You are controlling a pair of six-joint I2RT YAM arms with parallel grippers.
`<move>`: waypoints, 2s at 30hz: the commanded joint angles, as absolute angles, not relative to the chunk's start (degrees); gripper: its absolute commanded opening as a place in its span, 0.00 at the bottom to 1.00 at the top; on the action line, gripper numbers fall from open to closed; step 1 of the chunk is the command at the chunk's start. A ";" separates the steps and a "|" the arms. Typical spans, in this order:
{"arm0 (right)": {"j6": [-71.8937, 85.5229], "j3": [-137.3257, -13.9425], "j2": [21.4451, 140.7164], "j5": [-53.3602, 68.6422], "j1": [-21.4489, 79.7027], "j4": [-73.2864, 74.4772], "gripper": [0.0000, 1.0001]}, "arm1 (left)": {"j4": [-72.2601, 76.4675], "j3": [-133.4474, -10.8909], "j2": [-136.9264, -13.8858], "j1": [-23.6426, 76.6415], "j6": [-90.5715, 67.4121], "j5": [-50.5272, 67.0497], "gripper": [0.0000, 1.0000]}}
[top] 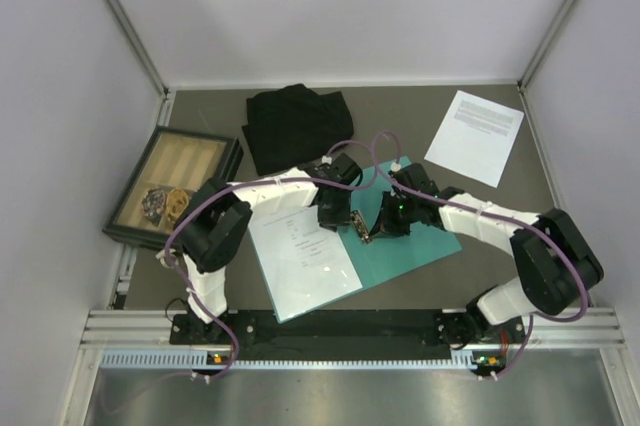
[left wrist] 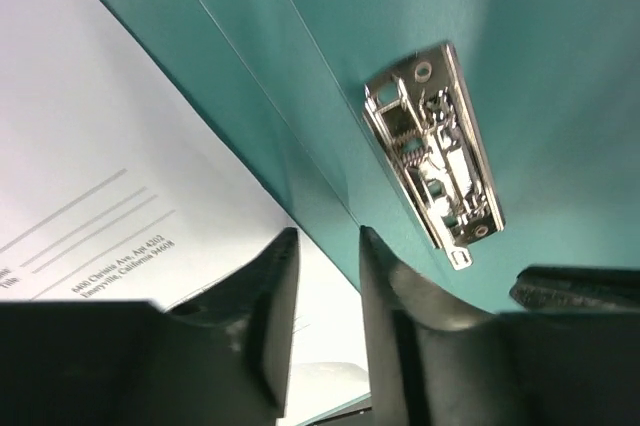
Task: Put the files into the folder
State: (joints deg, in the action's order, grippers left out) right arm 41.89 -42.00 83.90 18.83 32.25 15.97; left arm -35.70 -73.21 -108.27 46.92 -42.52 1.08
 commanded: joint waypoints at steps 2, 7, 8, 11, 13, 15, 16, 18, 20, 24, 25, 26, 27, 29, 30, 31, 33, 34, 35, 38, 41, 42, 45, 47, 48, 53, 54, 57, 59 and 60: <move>40.61 -43.42 80.68 21.27 32.17 14.50 0.03 | -35.60 -77.95 -107.49 45.27 -46.22 -0.88 0.41; 39.99 -43.24 80.51 22.41 31.29 13.98 0.08 | -37.96 -82.87 -111.88 44.65 -50.18 -2.55 0.44; 39.99 -43.07 80.51 22.67 31.03 13.89 0.08 | -38.58 -83.75 -112.75 44.65 -50.71 -2.37 0.44; 39.29 -42.71 80.33 22.77 30.41 13.62 0.08 | -39.64 -85.60 -114.52 44.74 -53.34 -3.07 0.43; 38.76 -42.54 80.16 22.67 30.32 13.97 0.08 | -40.34 -85.69 -114.87 44.74 -55.01 -4.56 0.41; 38.58 -42.36 79.89 22.15 30.15 14.32 0.08 | -41.39 -85.87 -115.05 44.74 -56.24 -5.53 0.39; 38.24 -42.28 79.72 22.06 30.06 14.41 0.08 | -41.92 -85.87 -114.87 44.74 -56.77 -6.06 0.38; 37.97 -41.75 79.63 21.88 29.79 14.41 0.08 | -42.01 -85.78 -114.44 45.09 -57.56 -7.20 0.38; 37.71 -41.40 79.80 22.15 29.62 14.24 0.08 | -42.10 -86.13 -114.26 45.35 -57.83 -7.47 0.36; 37.44 -41.22 79.80 22.50 29.62 14.15 0.08 | -42.36 -86.13 -115.31 45.70 -58.97 -6.42 0.31; 37.44 -41.22 79.72 22.50 29.62 14.24 0.08 | -42.45 -86.05 -115.49 45.96 -59.24 -6.33 0.30; 37.35 -41.39 79.63 22.41 29.62 14.41 0.07 | -42.54 -86.04 -115.66 46.14 -59.50 -6.42 0.30; 37.27 -41.22 79.72 22.33 29.53 14.24 0.07 | -42.45 -85.96 -115.84 46.23 -59.76 -6.33 0.30; 37.27 -41.13 79.72 22.41 29.62 14.24 0.07 | -42.54 -86.13 -116.19 46.49 -60.11 -6.15 0.29; 37.44 -41.13 79.72 22.59 29.62 14.06 0.07 | -42.71 -86.13 -116.63 46.58 -60.38 -6.07 0.29; 37.53 -41.05 79.80 22.85 29.62 13.89 0.07 | -43.06 -86.22 -116.80 46.67 -60.64 -6.24 0.29; 37.97 -40.70 79.63 23.11 29.53 13.45 0.07 | -43.33 -86.05 -117.16 46.76 -61.43 -6.50 0.28; 37.97 -40.61 79.63 23.55 29.62 13.36 0.07 | -43.68 -86.04 -117.25 46.84 -61.78 -6.85 0.27; 38.06 -40.52 79.54 23.73 29.62 13.27 0.07 | -43.77 -85.87 -117.59 46.85 -62.14 -7.12 0.25; 37.97 -39.91 79.19 25.40 29.88 12.05 0.08 | -44.56 -85.69 -118.38 46.85 -62.23 -9.05 0.12; 37.00 -38.68 79.45 28.29 30.32 9.59 0.14 | -45.44 -86.04 -119.97 46.85 -61.44 -9.67 0.00; 36.91 -38.24 79.71 29.00 30.32 7.58 0.16 | -45.79 -86.04 -120.23 46.85 -61.35 -8.80 0.00; 37.88 -35.69 80.33 32.42 30.32 2.05 0.23 | -46.31 -85.52 -120.94 46.85 -61.43 -6.34 0.00; 38.40 -34.28 80.77 33.48 30.50 -0.08 0.29 | -48.15 -86.39 -121.90 46.93 -61.52 -4.92 0.00; 38.50 -33.84 81.55 34.36 30.67 -2.18 0.31 | -49.30 -87.53 -122.25 46.93 -61.52 -4.83 0.00; 40.25 -33.14 83.49 32.78 32.78 -7.98 0.30 | -54.23 -90.26 -123.05 47.20 -61.17 -4.48 0.00; 40.78 -32.70 84.11 33.22 32.78 -9.04 0.28 | -54.84 -90.96 -123.05 47.28 -61.17 -4.83 0.00; 41.75 -32.61 86.92 33.31 32.70 -11.77 0.22 | -55.20 -91.06 -123.13 47.46 -61.17 -4.66 0.00; 41.84 -32.43 87.97 32.79 32.78 -12.13 0.21 | -55.02 -90.88 -123.22 47.55 -61.08 -4.48 0.00; 41.75 -32.26 88.15 32.09 32.78 -11.95 0.22 | -54.85 -90.53 -123.14 47.64 -61.08 -4.66 0.00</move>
State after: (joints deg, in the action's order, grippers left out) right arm 41.06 -33.21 86.61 32.51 32.23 -6.92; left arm -49.58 -91.09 -120.64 46.89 -61.41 -4.97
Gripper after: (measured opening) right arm 0.216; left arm 0.014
